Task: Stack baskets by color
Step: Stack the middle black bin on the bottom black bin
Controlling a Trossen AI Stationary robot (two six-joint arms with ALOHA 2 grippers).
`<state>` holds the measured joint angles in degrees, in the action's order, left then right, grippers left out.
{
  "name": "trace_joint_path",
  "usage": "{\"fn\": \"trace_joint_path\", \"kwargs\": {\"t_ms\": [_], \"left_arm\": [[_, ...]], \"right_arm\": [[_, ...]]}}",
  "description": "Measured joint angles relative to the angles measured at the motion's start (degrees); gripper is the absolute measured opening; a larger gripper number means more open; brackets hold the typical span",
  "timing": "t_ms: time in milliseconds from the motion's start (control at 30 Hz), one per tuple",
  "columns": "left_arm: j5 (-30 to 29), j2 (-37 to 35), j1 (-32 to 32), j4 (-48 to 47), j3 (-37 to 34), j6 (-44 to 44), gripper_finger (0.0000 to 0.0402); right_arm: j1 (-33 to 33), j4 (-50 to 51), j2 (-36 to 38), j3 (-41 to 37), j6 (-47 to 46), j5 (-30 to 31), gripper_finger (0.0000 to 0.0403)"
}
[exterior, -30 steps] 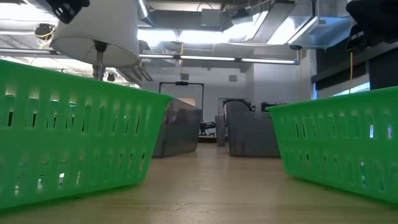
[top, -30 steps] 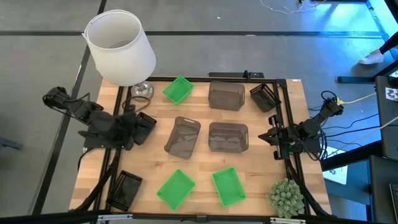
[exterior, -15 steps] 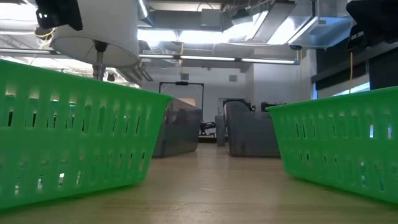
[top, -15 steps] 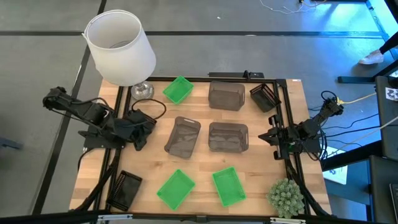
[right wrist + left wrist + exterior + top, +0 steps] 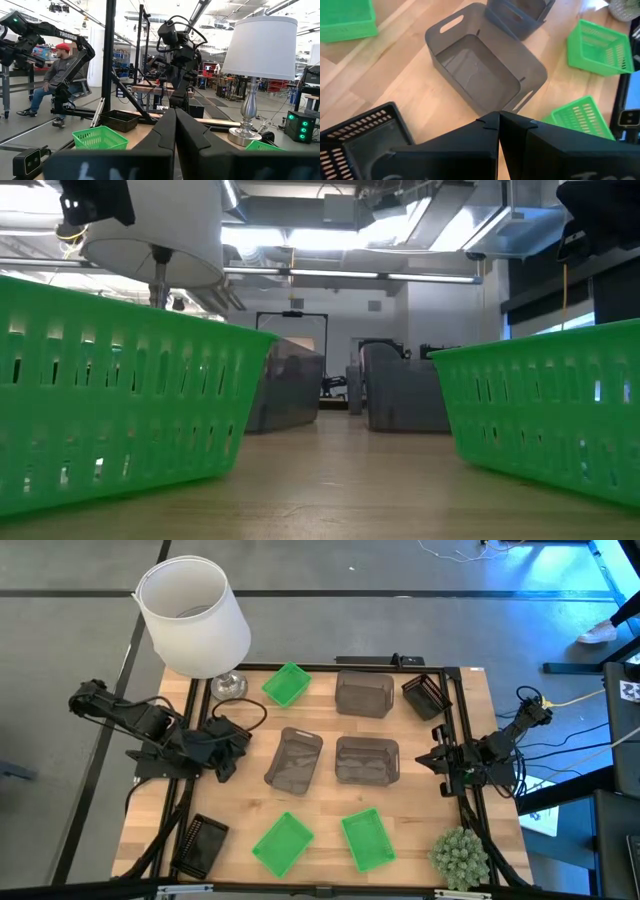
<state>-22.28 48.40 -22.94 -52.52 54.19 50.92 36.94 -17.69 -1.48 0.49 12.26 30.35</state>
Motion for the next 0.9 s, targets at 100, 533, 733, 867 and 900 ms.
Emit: {"fn": "trace_joint_path", "kwargs": {"t_ms": [100,533,733,867,900], "left_arm": [[1.11,0.0,0.01,0.52,0.0,0.02,0.0],[2.53,2.35,0.33,-1.39,0.04,6.84,0.0007],[5.21,4.57,0.69,-5.01,0.03,17.21,0.0049],[7.46,7.21,2.67,-6.86,0.02,19.54,0.0086],[7.69,7.9,3.29,-6.9,0.02,19.58,0.0093]], "right_arm": [[0.0,0.0,-0.01,0.0,0.01,0.01,0.0007],[0.01,-0.01,-0.01,0.0,0.01,0.02,0.0007],[0.0,-0.01,-0.01,0.02,0.2,0.02,0.0007],[-0.01,0.0,-0.01,0.02,0.2,0.02,0.0007],[0.01,-0.02,0.0,0.02,0.2,0.02,0.0007]]}}
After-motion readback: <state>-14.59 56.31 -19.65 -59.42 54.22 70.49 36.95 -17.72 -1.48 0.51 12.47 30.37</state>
